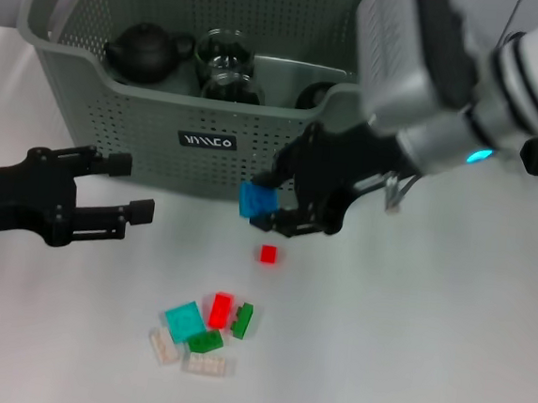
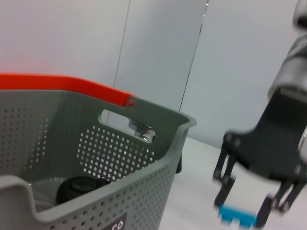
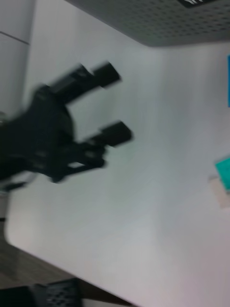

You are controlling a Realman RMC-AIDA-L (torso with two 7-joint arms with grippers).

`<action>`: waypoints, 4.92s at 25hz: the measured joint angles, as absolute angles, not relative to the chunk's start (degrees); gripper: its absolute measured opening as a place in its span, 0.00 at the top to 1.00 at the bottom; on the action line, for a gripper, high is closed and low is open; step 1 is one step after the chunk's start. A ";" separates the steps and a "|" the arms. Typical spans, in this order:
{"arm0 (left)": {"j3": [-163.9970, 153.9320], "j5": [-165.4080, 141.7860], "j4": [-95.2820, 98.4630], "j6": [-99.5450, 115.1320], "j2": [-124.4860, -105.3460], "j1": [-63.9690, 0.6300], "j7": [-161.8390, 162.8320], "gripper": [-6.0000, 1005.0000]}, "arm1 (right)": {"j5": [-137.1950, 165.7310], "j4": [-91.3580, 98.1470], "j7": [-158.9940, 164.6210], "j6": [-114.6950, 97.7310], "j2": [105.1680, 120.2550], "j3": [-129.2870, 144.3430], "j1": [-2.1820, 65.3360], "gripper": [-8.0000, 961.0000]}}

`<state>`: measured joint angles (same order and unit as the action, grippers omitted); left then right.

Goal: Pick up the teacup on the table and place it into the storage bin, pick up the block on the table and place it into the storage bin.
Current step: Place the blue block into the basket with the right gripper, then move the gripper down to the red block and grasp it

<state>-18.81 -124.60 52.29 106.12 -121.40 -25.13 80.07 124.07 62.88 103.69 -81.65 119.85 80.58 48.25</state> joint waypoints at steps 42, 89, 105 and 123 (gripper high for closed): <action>-23.37 -125.43 51.86 108.87 -121.72 -26.21 79.27 0.22 | 123.48 82.91 119.29 -90.06 120.06 61.33 44.49 0.09; -23.22 -126.12 52.04 108.66 -121.55 -26.19 77.54 0.22 | 123.44 41.35 121.00 -58.66 120.98 93.03 50.16 0.10; -22.95 -126.08 51.95 108.37 -121.55 -26.19 77.45 0.22 | 117.73 36.99 121.04 -50.66 121.20 100.81 51.39 0.17; -22.94 -126.06 51.94 108.17 -121.55 -26.10 77.43 0.22 | 116.89 35.78 121.02 -48.33 121.36 102.62 51.69 0.52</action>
<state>-22.94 -126.06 51.94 108.17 -121.55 -26.10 77.43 116.89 35.78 121.02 -48.33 121.36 102.62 51.69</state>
